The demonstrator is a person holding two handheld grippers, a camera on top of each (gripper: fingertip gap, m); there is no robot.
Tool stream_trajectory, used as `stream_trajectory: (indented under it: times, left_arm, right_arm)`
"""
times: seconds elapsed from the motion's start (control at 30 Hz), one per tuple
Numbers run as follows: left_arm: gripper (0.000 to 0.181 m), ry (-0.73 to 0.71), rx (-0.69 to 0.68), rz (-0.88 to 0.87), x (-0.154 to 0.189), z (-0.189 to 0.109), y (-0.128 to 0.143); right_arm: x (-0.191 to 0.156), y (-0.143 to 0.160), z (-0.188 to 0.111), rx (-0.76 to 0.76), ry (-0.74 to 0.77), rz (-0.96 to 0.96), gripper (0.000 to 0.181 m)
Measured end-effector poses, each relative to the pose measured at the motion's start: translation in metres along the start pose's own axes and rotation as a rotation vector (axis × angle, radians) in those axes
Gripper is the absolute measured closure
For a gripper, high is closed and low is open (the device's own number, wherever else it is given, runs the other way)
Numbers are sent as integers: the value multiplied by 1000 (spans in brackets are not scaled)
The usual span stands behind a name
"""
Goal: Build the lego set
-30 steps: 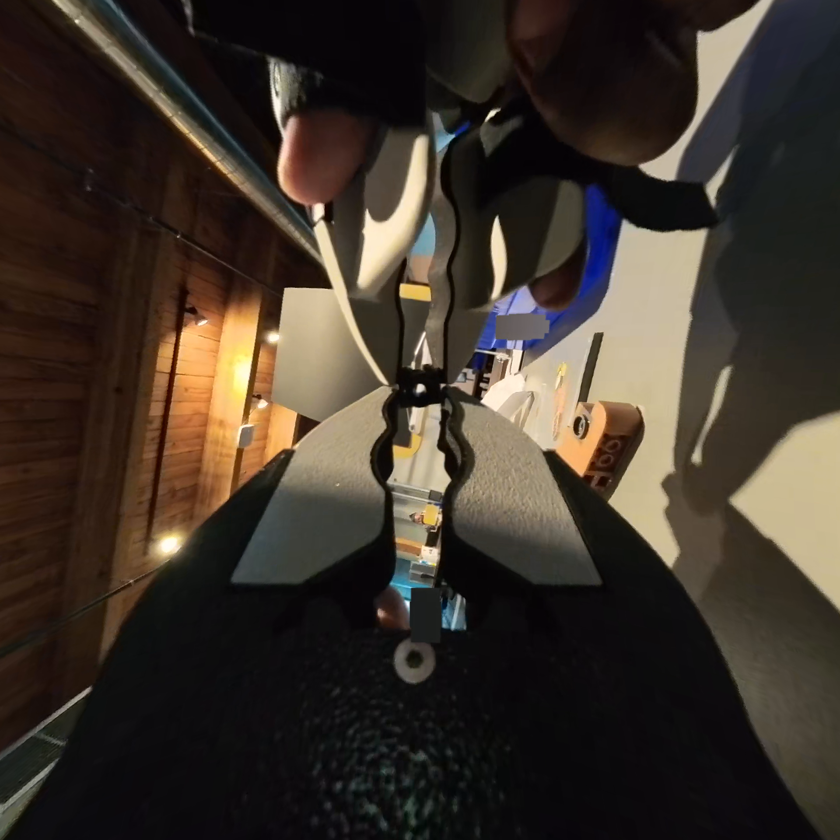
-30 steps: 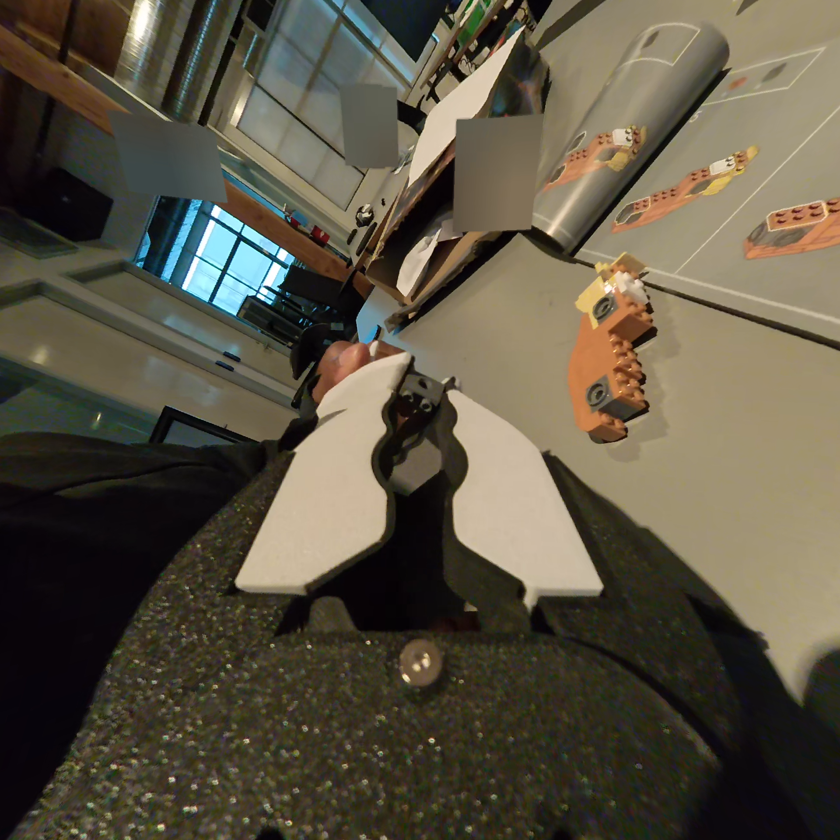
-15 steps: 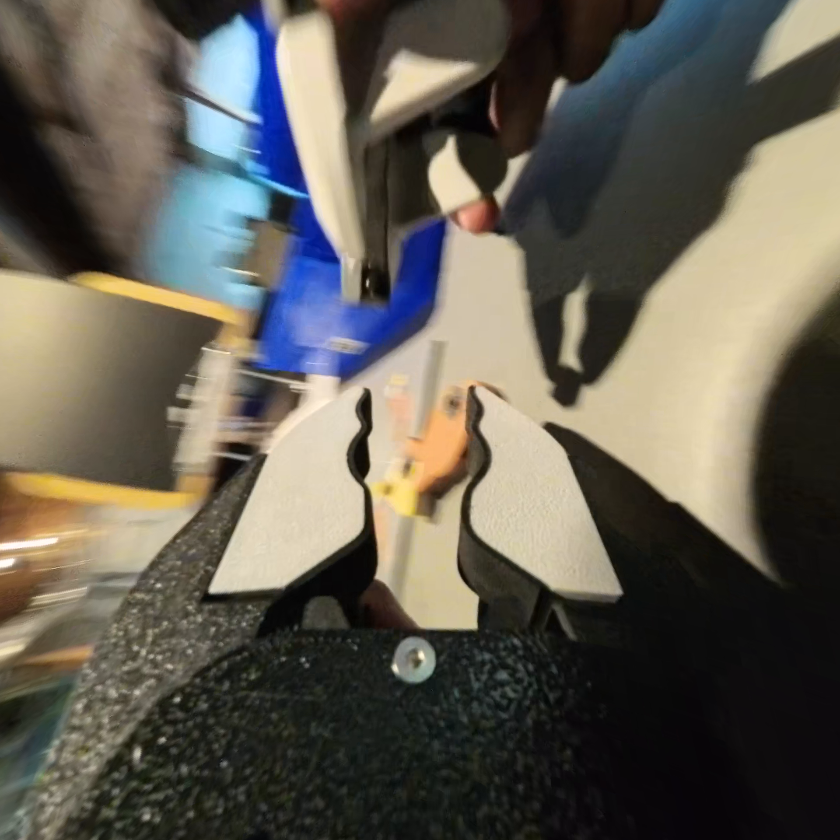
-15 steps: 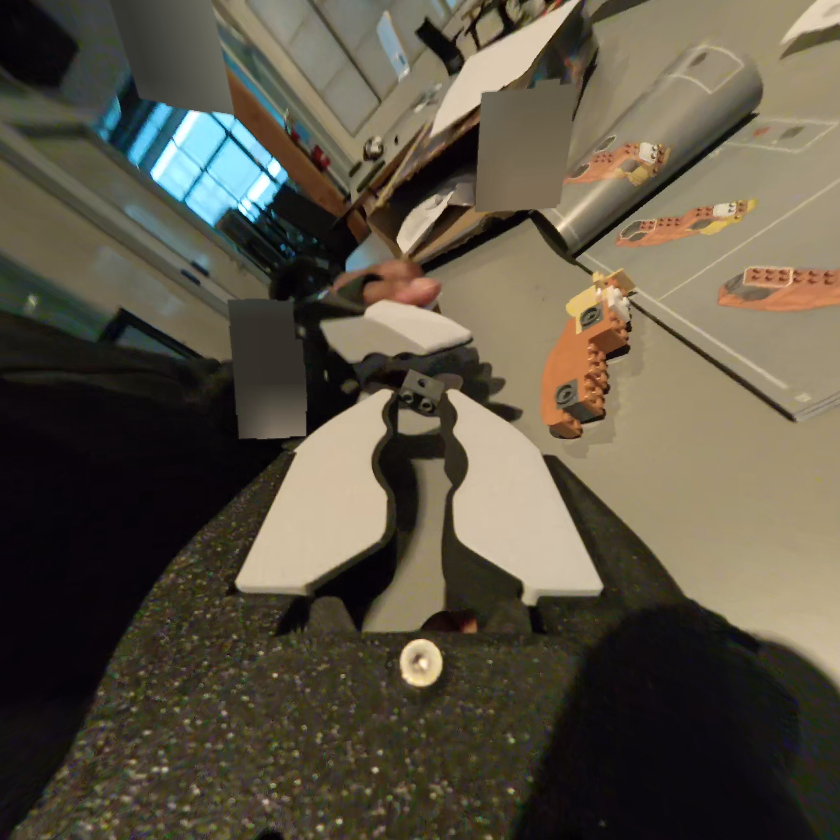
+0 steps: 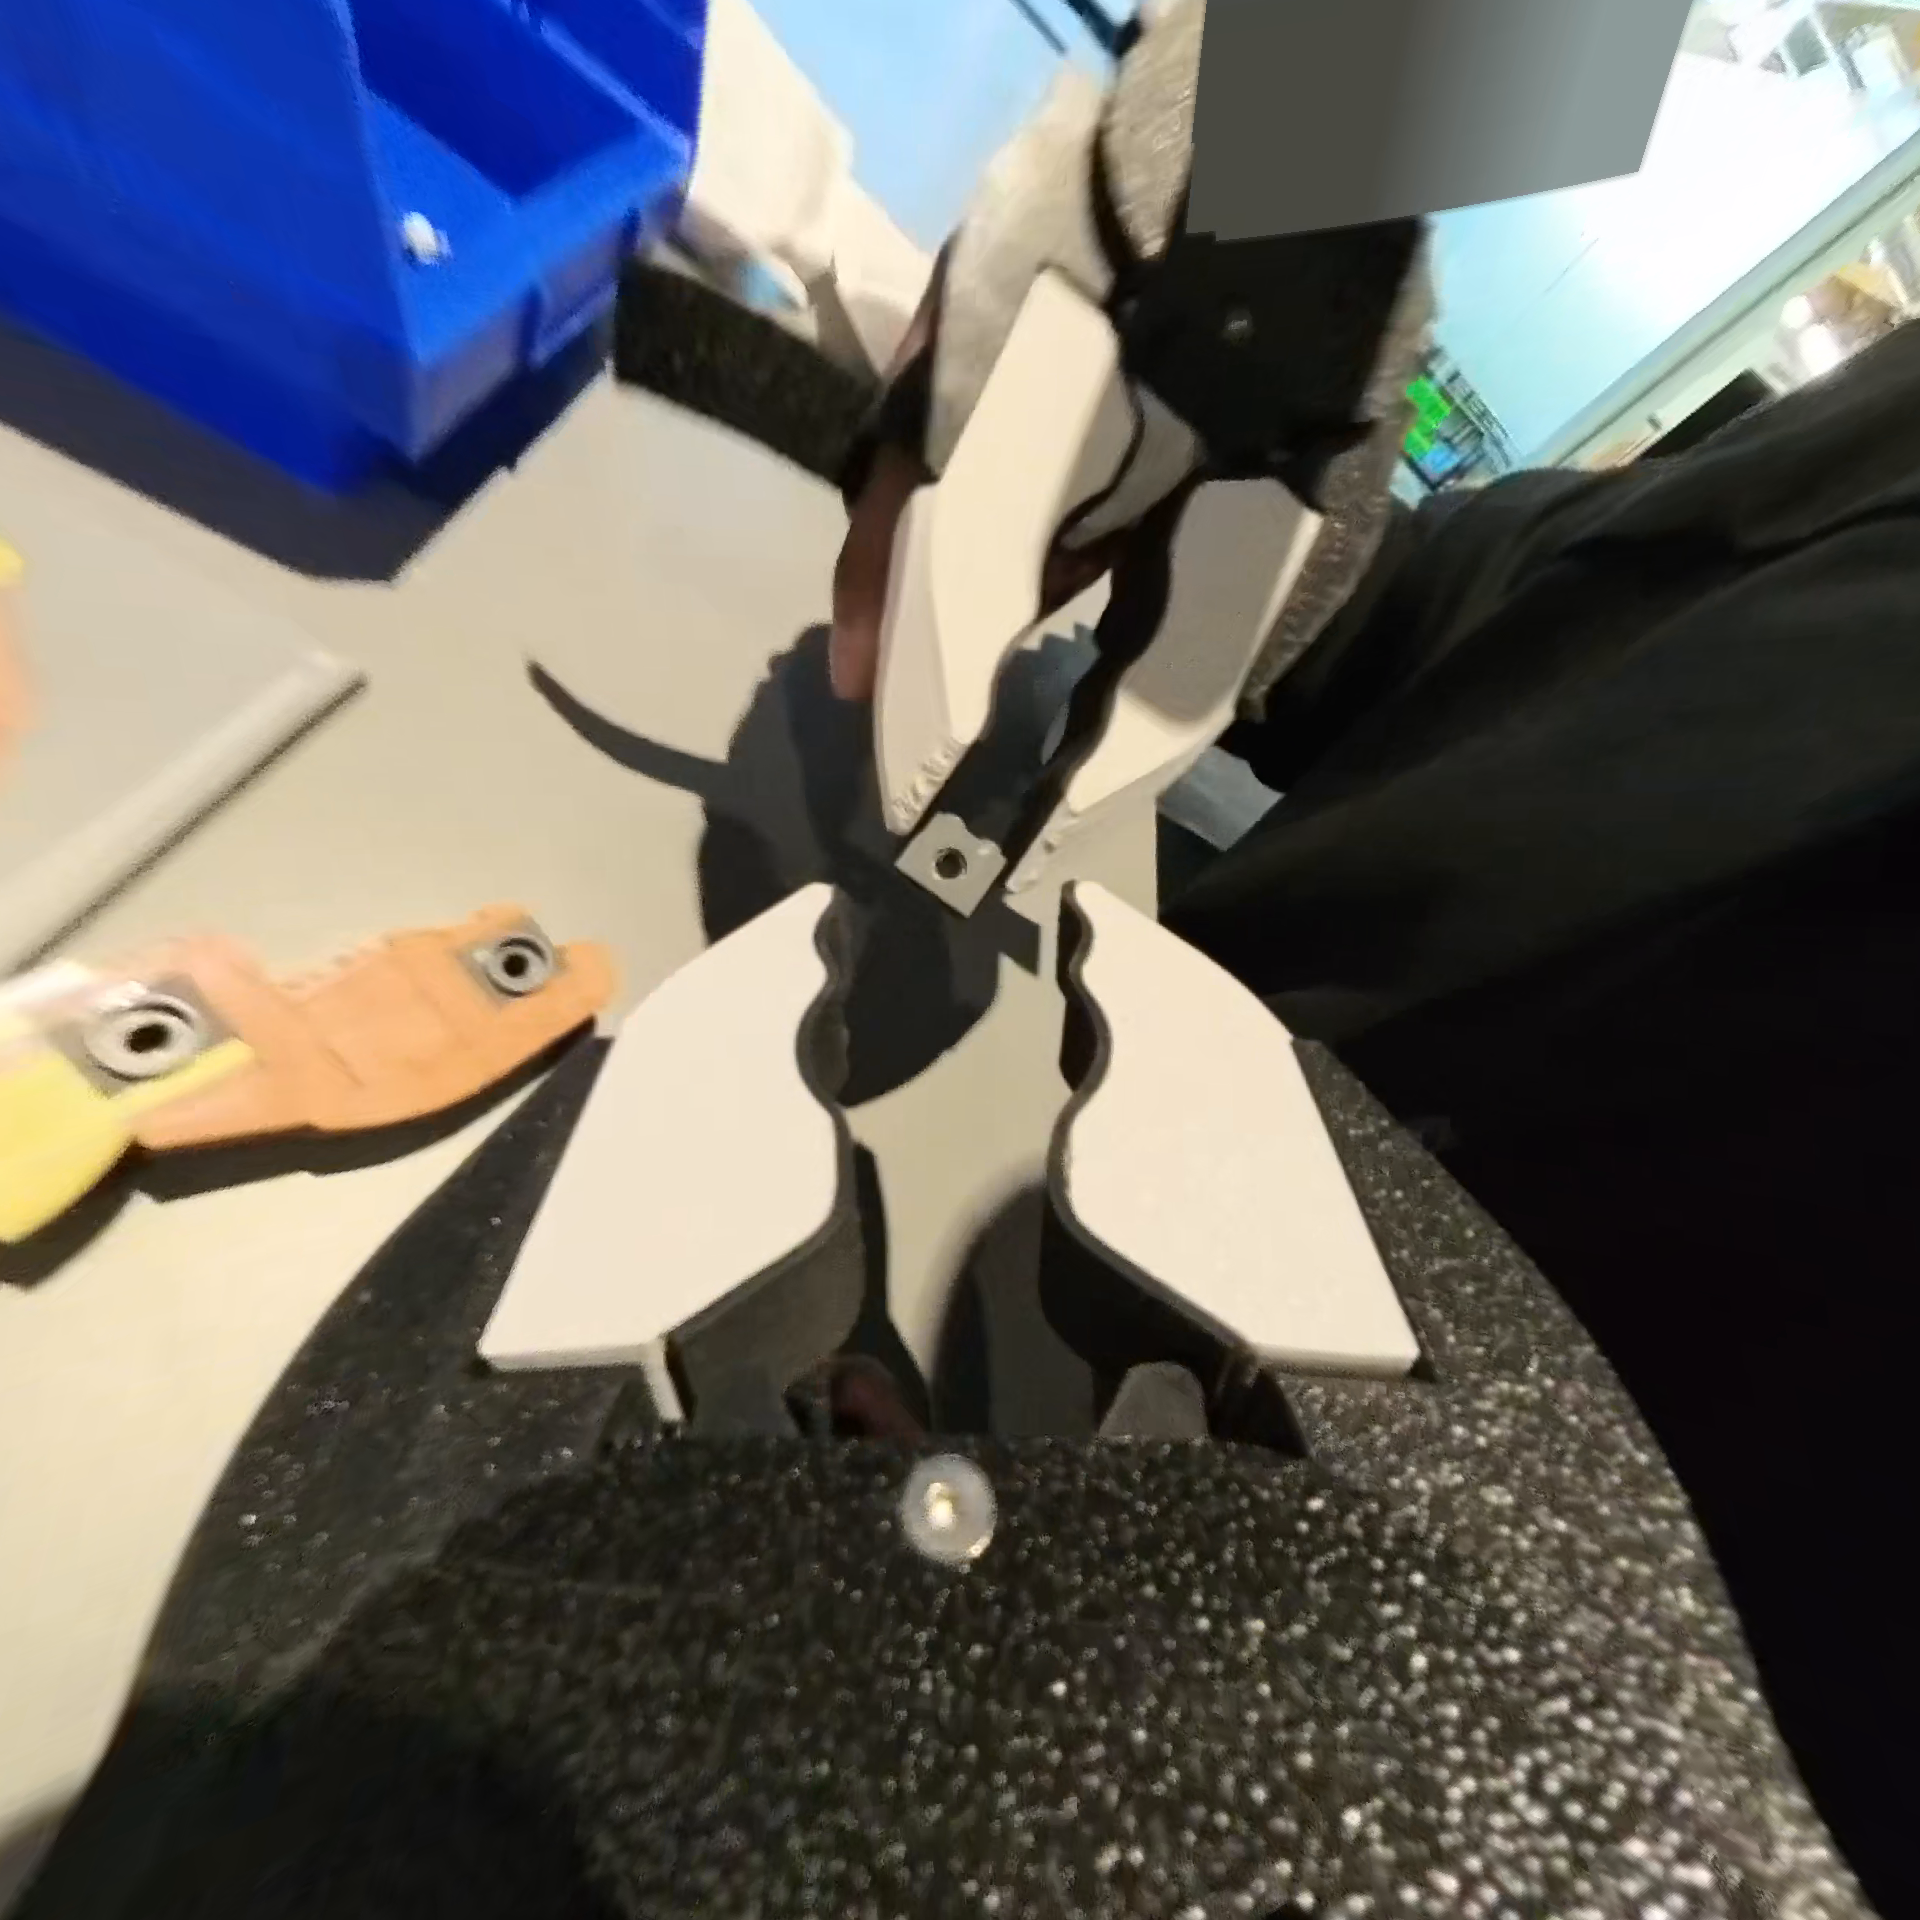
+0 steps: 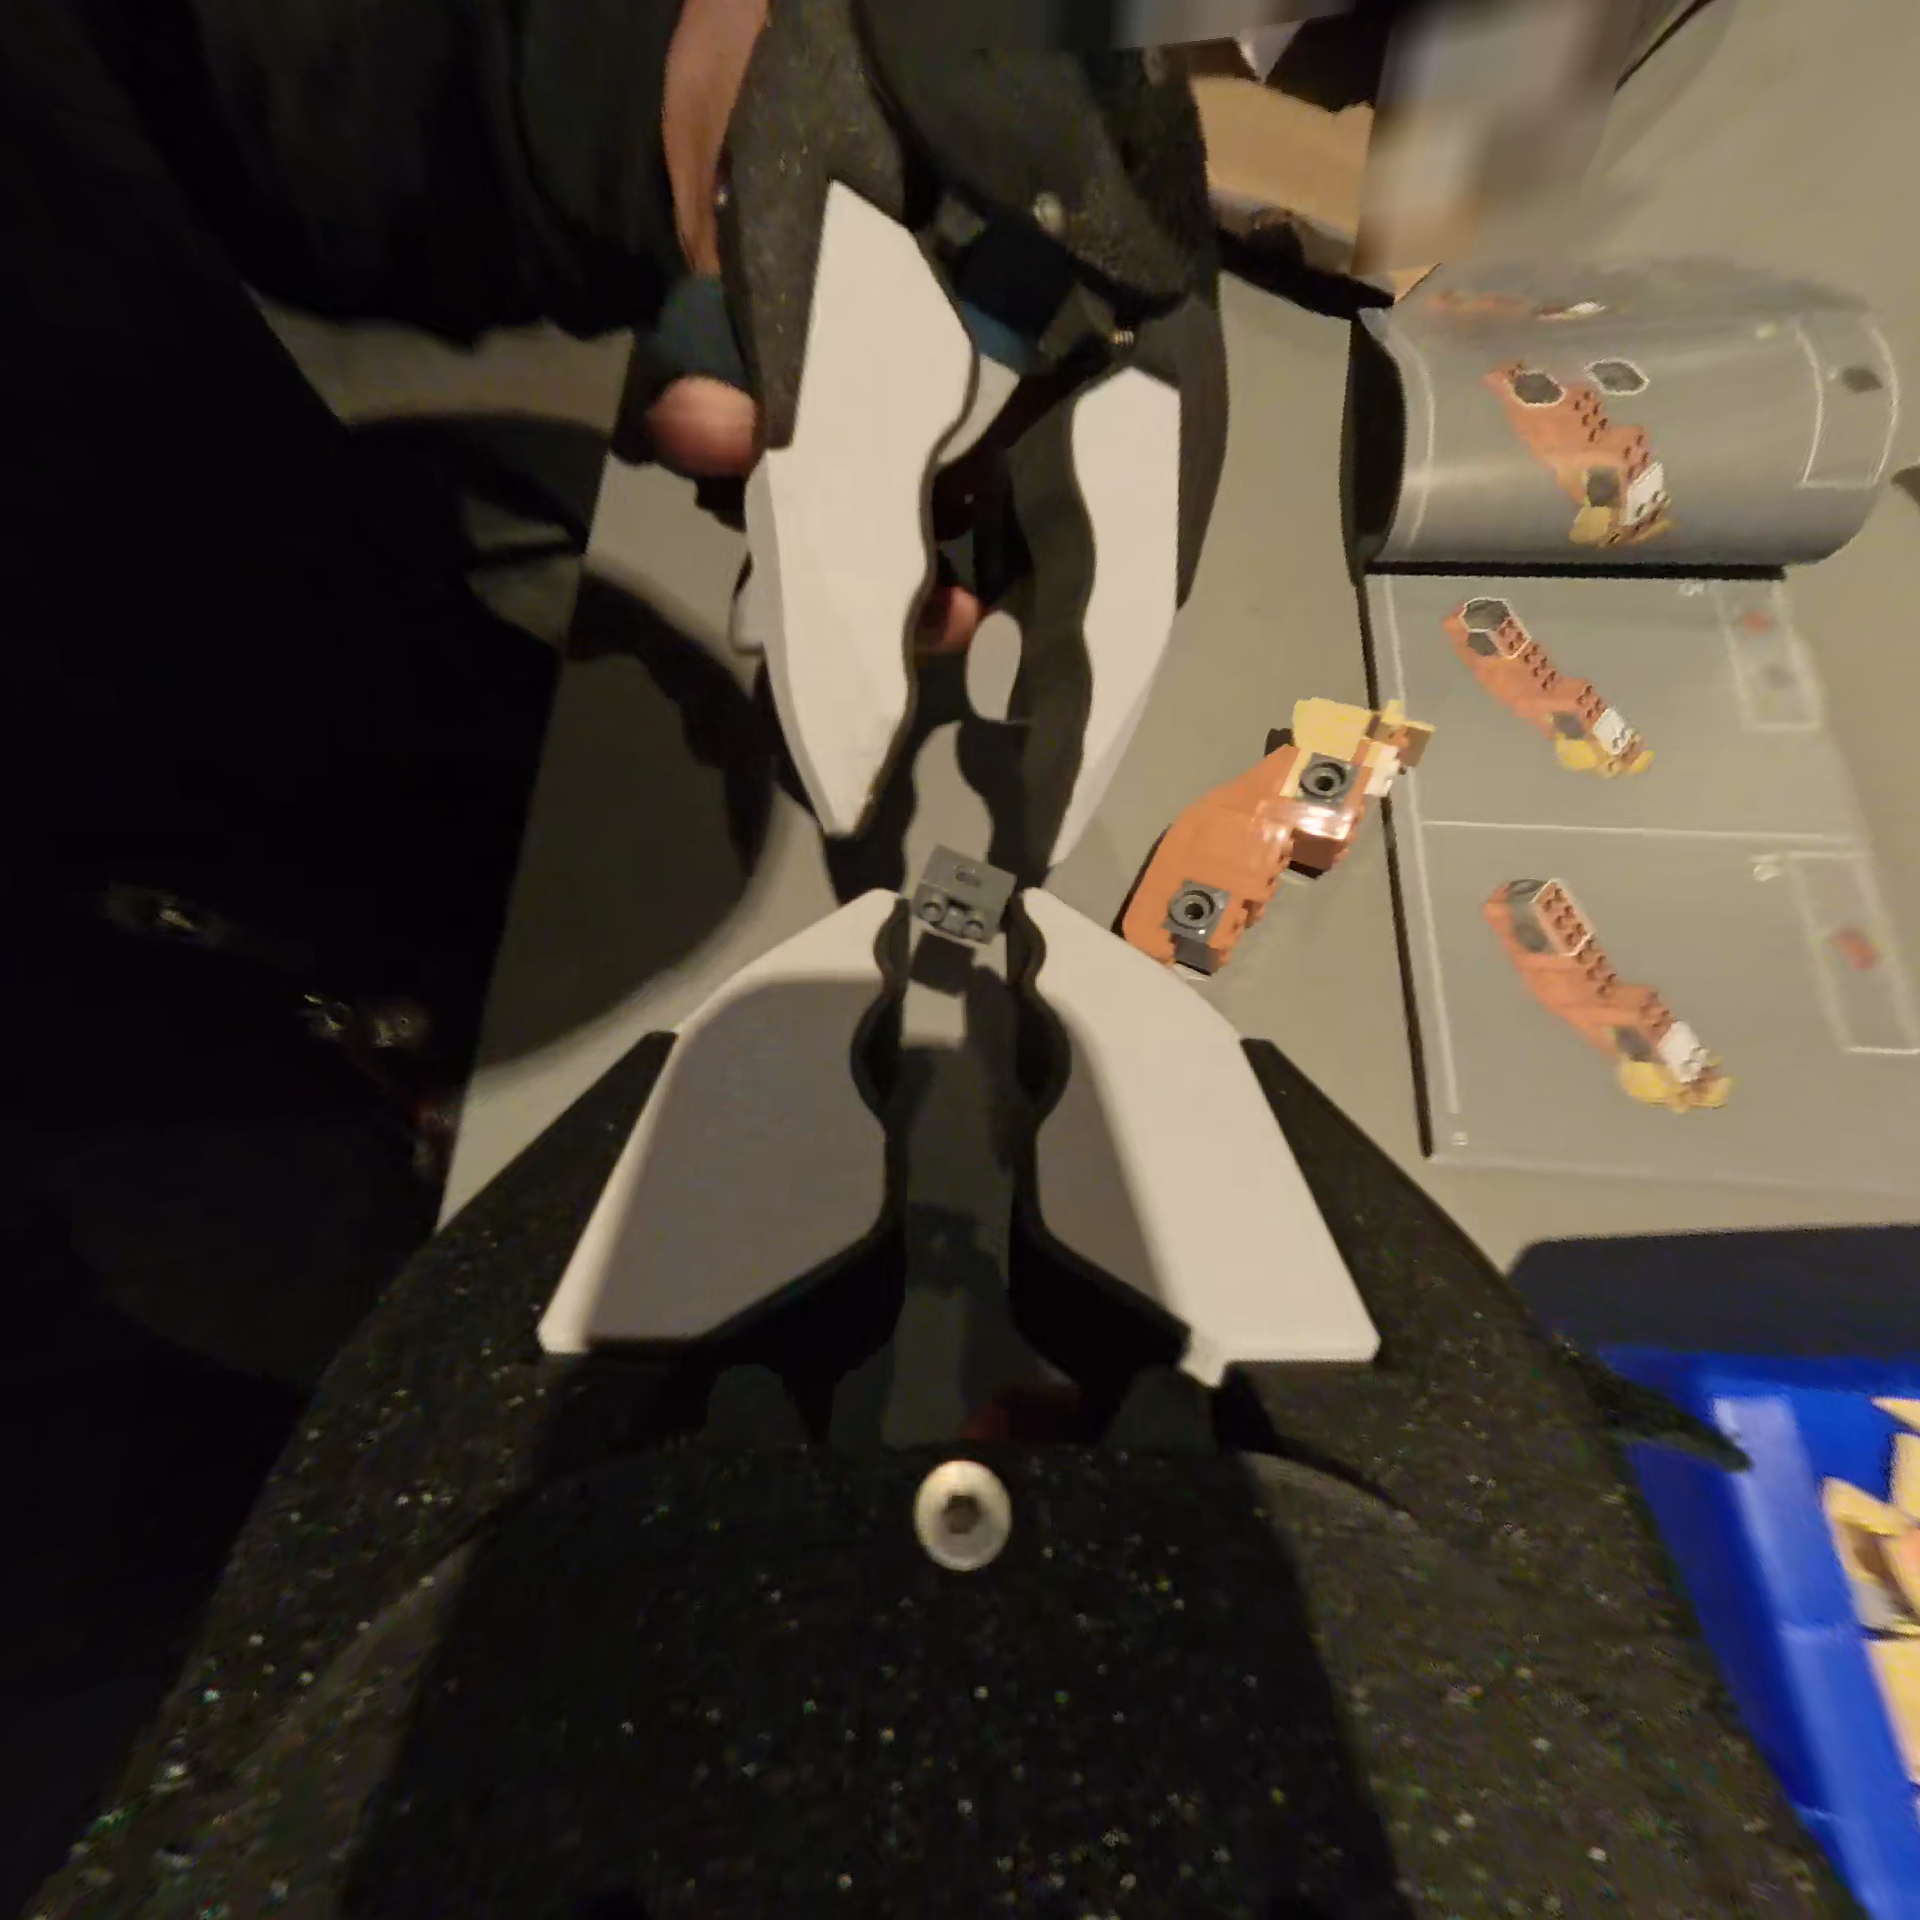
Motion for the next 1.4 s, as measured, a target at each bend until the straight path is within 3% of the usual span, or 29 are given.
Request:
stream_trajectory:
  times: [0.47,0.6,1.0,1.4]
  left_arm:
    - [161,-63,-24,-215,-7,8,9]
    - [164,-65,36,-261,-9,6,10]
    - [168,65,321,-559,-16,0,12]
    - [167,178,360,-562,-8,4,6]
  right_arm:
    - [-7,1,11,-184,21,-139,164]
    - [-7,-1,11,-173,44,-154,164]
    - [-3,5,1,126,193,-6,151]
    - [-7,6,0,317,206,64,165]
Point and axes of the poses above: each gripper's, where its closed fingertips meet, z out along the fingers, y out of its underside, x = y × z across the jaws, the point moved 7 cm from there along -z, back along the fingers, and after that the axes turned 14 degrees about x, right-handed, at the moved point
